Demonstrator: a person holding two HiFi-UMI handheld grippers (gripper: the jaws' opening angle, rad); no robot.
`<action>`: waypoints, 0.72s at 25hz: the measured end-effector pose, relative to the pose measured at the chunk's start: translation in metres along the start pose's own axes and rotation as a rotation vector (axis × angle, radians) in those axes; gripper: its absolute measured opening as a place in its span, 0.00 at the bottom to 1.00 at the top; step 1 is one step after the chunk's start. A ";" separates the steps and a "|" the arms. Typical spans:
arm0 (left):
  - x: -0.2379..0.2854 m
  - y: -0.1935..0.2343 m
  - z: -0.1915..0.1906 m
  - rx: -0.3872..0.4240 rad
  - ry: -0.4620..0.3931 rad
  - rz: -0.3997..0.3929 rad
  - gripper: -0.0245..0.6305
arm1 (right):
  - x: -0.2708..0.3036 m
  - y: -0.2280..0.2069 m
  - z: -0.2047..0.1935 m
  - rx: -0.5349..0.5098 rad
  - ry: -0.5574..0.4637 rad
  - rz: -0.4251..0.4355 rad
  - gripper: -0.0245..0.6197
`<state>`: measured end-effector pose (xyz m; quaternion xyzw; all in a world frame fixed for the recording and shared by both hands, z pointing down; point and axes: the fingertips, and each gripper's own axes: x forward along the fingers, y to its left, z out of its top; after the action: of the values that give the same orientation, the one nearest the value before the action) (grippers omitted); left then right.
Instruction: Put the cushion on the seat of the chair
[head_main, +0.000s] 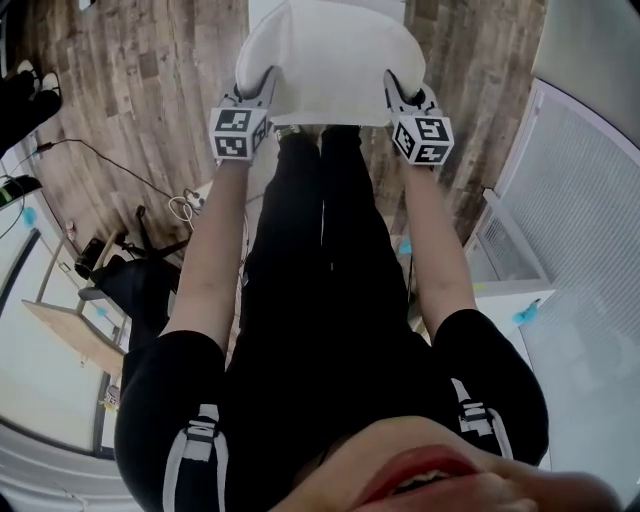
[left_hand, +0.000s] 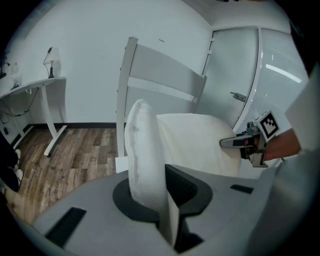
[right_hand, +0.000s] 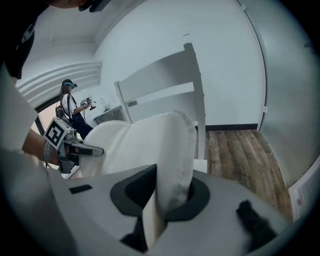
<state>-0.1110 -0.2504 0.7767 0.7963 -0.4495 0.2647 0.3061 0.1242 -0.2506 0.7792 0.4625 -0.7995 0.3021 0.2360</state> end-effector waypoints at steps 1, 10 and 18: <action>0.009 0.004 -0.007 -0.006 0.017 0.003 0.13 | 0.009 -0.004 -0.007 0.007 0.015 0.001 0.13; 0.078 0.035 -0.060 -0.069 0.153 0.010 0.13 | 0.080 -0.035 -0.060 0.052 0.145 0.024 0.14; 0.116 0.052 -0.080 -0.106 0.226 0.015 0.13 | 0.123 -0.059 -0.083 0.017 0.235 0.012 0.17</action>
<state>-0.1159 -0.2778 0.9241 0.7407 -0.4318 0.3308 0.3944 0.1278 -0.2884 0.9340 0.4210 -0.7666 0.3624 0.3222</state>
